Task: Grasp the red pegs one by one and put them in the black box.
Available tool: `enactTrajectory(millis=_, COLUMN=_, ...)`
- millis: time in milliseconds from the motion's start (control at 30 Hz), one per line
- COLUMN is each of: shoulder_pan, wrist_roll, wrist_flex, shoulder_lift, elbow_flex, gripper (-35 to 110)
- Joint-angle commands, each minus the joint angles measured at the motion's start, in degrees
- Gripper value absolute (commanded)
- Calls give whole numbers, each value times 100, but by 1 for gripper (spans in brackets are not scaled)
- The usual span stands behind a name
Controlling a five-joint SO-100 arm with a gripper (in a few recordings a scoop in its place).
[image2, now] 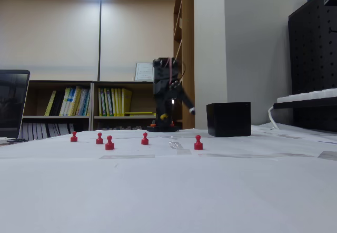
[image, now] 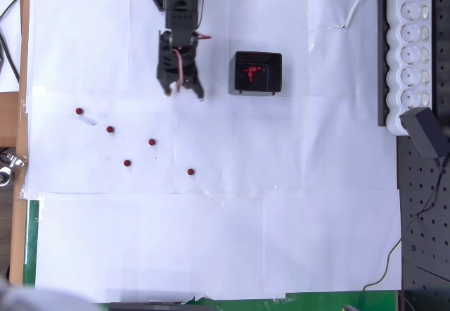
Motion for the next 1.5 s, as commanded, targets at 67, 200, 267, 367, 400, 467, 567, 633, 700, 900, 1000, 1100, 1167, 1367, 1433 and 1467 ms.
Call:
enactTrajectory(millis=67, shoulder_pan=352, wrist_roll=211, wrist_flex=-1916, shoulder_lift=923, elbow_flex=-62, gripper=33)
enactTrajectory(millis=200, shoulder_pan=457, wrist_roll=255, wrist_flex=-2496, shoulder_lift=1564, elbow_flex=123, gripper=33)
enactTrajectory(millis=267, shoulder_pan=501, wrist_roll=255, wrist_flex=-2575, shoulder_lift=1863, elbow_flex=308, gripper=33)
enactTrajectory(millis=367, shoulder_pan=519, wrist_roll=229, wrist_flex=-2909, shoulder_lift=2303, elbow_flex=483, gripper=33)
enactTrajectory(millis=400, shoulder_pan=519, wrist_roll=264, wrist_flex=-3006, shoulder_lift=2435, elbow_flex=536, gripper=30)
enactTrajectory(millis=467, shoulder_pan=519, wrist_roll=272, wrist_flex=-3094, shoulder_lift=2654, elbow_flex=668, gripper=29)
enactTrajectory(millis=567, shoulder_pan=527, wrist_roll=290, wrist_flex=-3129, shoulder_lift=2944, elbow_flex=879, gripper=29)
enactTrajectory(millis=633, shoulder_pan=527, wrist_roll=308, wrist_flex=-3234, shoulder_lift=3120, elbow_flex=967, gripper=29)
enactTrajectory(millis=700, shoulder_pan=545, wrist_roll=343, wrist_flex=-3340, shoulder_lift=3287, elbow_flex=1055, gripper=27)
enactTrajectory(millis=900, shoulder_pan=615, wrist_roll=650, wrist_flex=-3691, shoulder_lift=3753, elbow_flex=1345, gripper=26)
enactTrajectory(millis=1000, shoulder_pan=677, wrist_roll=932, wrist_flex=-3929, shoulder_lift=3955, elbow_flex=1450, gripper=26)
enactTrajectory(millis=1100, shoulder_pan=721, wrist_roll=1107, wrist_flex=-4025, shoulder_lift=4096, elbow_flex=1582, gripper=26)
enactTrajectory(millis=1167, shoulder_pan=729, wrist_roll=1151, wrist_flex=-4025, shoulder_lift=4157, elbow_flex=1679, gripper=26)
enactTrajectory(millis=1367, shoulder_pan=782, wrist_roll=1213, wrist_flex=-4078, shoulder_lift=4395, elbow_flex=1898, gripper=26)
enactTrajectory(millis=1433, shoulder_pan=782, wrist_roll=1222, wrist_flex=-4078, shoulder_lift=4456, elbow_flex=1951, gripper=26)
enactTrajectory(millis=1467, shoulder_pan=782, wrist_roll=1230, wrist_flex=-4078, shoulder_lift=4474, elbow_flex=1969, gripper=26)
